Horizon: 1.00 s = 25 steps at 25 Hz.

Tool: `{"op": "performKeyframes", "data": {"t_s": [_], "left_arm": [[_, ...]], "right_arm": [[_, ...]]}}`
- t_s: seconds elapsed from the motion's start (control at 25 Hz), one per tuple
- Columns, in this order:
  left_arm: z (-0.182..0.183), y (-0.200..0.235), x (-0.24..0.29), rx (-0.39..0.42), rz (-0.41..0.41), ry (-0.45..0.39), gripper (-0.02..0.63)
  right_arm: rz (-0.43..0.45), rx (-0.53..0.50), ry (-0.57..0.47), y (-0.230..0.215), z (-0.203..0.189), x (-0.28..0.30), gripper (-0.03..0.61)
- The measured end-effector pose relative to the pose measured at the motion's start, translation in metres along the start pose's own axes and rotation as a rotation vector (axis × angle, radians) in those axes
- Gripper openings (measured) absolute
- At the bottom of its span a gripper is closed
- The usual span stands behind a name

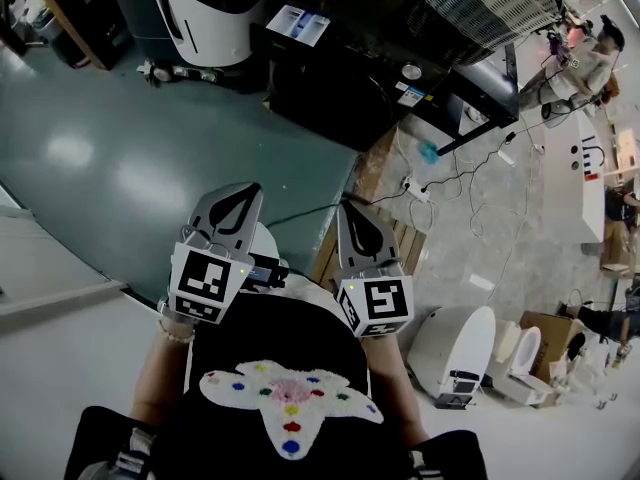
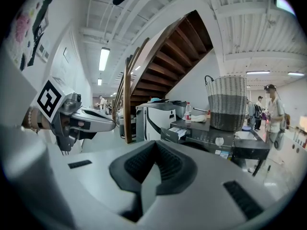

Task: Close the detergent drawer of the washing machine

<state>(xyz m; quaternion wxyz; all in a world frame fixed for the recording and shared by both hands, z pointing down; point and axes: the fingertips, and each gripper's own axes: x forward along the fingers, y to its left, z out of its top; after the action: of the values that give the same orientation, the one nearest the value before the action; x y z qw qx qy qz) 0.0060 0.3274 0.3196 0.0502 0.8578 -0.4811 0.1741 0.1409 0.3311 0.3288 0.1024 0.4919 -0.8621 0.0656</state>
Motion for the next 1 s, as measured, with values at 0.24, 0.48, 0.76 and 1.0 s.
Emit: {"op": "performKeyframes", "data": {"t_s": [0.24, 0.48, 0.76, 1.0], "left_arm": [[0.007, -0.003, 0.003, 0.016, -0.001, -0.001, 0.011], [0.017, 0.004, 0.014, 0.036, -0.002, -0.019, 0.011], [0.018, 0.014, 0.024, 0.028, 0.002, -0.02, 0.011], [0.019, 0.033, 0.045, 0.017, -0.007, -0.011, 0.011]], "right_arm": [[-0.004, 0.008, -0.007, -0.006, 0.001, -0.003, 0.003], [-0.016, 0.005, -0.022, -0.015, 0.007, 0.003, 0.003], [-0.01, 0.0, -0.025, -0.019, 0.012, 0.02, 0.003], [-0.013, -0.002, -0.016, -0.023, 0.018, 0.043, 0.003]]}}
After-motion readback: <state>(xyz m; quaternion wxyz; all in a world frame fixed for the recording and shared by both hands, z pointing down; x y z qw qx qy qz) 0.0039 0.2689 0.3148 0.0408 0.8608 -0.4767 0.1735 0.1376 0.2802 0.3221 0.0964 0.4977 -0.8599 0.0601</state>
